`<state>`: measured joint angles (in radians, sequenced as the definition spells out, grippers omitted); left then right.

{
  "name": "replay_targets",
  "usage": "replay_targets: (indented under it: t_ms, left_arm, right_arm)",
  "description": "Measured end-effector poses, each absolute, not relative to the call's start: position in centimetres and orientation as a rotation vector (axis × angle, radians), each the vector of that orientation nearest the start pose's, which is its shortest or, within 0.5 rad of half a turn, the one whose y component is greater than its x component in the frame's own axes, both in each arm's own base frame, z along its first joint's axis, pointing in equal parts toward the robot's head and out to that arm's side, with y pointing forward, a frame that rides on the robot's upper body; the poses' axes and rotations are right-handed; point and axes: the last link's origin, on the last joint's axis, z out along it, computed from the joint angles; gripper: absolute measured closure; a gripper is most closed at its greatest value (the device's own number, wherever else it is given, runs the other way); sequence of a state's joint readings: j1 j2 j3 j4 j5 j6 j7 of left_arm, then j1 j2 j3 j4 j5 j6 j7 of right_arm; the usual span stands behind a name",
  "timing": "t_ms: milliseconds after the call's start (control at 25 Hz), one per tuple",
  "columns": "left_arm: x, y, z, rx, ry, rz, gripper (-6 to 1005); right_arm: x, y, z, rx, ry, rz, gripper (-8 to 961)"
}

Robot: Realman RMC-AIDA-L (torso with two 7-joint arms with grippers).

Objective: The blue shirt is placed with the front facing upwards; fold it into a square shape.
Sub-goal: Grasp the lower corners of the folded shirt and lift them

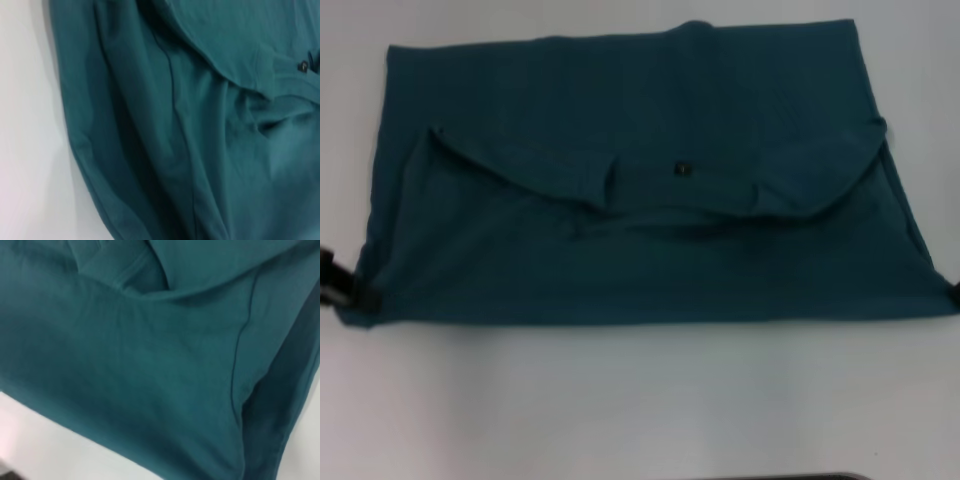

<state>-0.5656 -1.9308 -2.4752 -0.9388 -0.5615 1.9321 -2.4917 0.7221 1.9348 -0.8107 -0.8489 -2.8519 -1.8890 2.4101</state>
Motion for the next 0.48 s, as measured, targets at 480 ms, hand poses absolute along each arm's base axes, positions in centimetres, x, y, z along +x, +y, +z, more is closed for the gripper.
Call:
replay_targets:
  t_ms: [480]
  left_arm:
    - [-30.8,26.5,7.8,-2.408,-2.05,0.421,964]
  right_arm:
    - [28.9,30.0,6.0,-2.519,1.762,-0.889,933]
